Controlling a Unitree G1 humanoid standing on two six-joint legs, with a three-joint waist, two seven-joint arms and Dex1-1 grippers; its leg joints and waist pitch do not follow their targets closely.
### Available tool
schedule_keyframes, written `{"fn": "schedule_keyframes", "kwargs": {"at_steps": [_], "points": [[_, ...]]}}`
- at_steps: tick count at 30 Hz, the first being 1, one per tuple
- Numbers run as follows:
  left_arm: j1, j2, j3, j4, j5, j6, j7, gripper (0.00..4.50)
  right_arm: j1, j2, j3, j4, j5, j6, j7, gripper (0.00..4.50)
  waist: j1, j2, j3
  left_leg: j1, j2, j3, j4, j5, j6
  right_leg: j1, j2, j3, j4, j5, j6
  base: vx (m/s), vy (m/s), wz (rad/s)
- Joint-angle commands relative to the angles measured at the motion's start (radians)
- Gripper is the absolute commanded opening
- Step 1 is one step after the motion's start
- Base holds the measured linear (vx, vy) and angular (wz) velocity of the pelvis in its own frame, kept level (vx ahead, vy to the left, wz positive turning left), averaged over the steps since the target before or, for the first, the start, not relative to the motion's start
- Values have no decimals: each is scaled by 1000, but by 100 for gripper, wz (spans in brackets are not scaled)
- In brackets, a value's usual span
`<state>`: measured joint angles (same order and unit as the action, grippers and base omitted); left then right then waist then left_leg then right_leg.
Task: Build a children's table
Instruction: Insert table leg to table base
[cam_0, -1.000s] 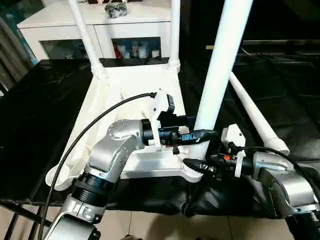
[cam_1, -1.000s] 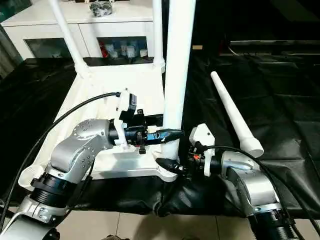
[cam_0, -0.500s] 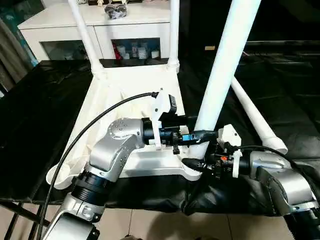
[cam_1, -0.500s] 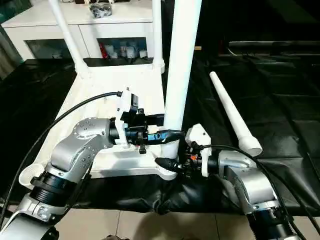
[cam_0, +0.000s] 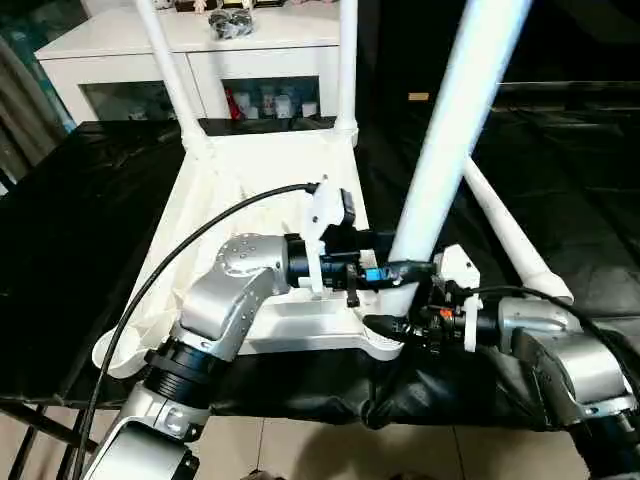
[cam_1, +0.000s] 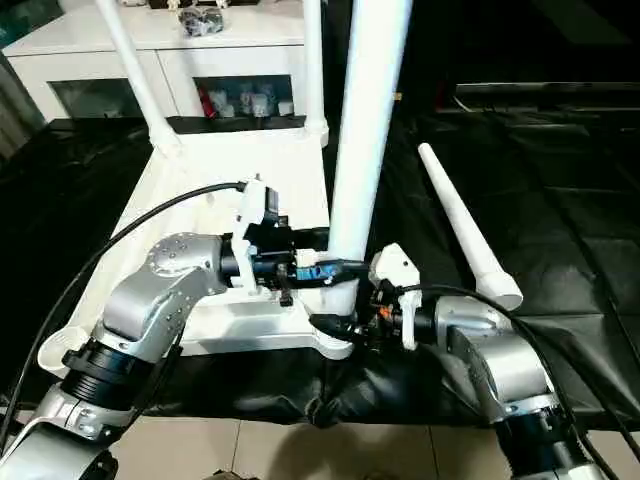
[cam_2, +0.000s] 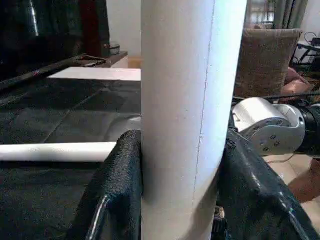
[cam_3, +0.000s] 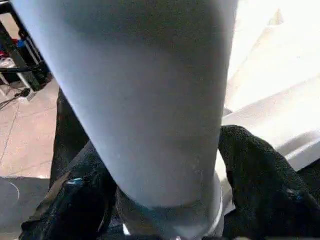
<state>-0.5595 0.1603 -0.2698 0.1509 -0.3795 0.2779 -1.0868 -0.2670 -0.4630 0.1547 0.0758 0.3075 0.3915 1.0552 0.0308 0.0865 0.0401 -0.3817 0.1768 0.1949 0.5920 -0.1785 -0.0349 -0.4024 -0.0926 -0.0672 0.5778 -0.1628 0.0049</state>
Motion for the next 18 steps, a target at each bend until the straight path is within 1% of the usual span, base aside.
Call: {"fn": "schedule_keyframes", "kwargs": {"at_steps": [1, 13, 14, 15, 18], "points": [[14, 27, -32, 47, 59, 21, -5, 185, -17, -8, -9, -23, 5, 4, -3, 324, 1, -16, -49, 17, 44, -31, -78, -374, 34, 35, -49, 29, -95, -509, -133, 0, 0, 0], [9, 31, -39, 56, 57, 15, -4, 185, -21, -11, -3, -35, 23, 30, 9, 324, 2, -18, -50, 16, 43, -31, -77, -367, 36, 35, -49, 29, -95, -515, -129, 0, 0, 0], [9, 32, -40, 57, 58, 14, -4, 185, -21, -9, 0, -37, 26, 32, 11, 305, 1, -16, -49, 16, 43, -30, -77, -368, 35, 35, -49, 29, -96, -516, -129, 0, 0, 0], [9, 32, -40, 59, 59, 13, -5, 185, -22, -9, 1, -35, 27, 32, 13, 287, 1, -18, -49, 16, 42, -30, -77, -368, 35, 35, -49, 29, -96, -518, -128, 0, 0, 0], [9, 32, -42, 60, 60, 12, -6, 185, -23, -7, 2, -33, 29, 33, 14, 287, 2, -17, -49, 16, 43, -30, -77, -369, 36, 35, -48, 29, -96, -516, -129, 0, 0, 0]]}}
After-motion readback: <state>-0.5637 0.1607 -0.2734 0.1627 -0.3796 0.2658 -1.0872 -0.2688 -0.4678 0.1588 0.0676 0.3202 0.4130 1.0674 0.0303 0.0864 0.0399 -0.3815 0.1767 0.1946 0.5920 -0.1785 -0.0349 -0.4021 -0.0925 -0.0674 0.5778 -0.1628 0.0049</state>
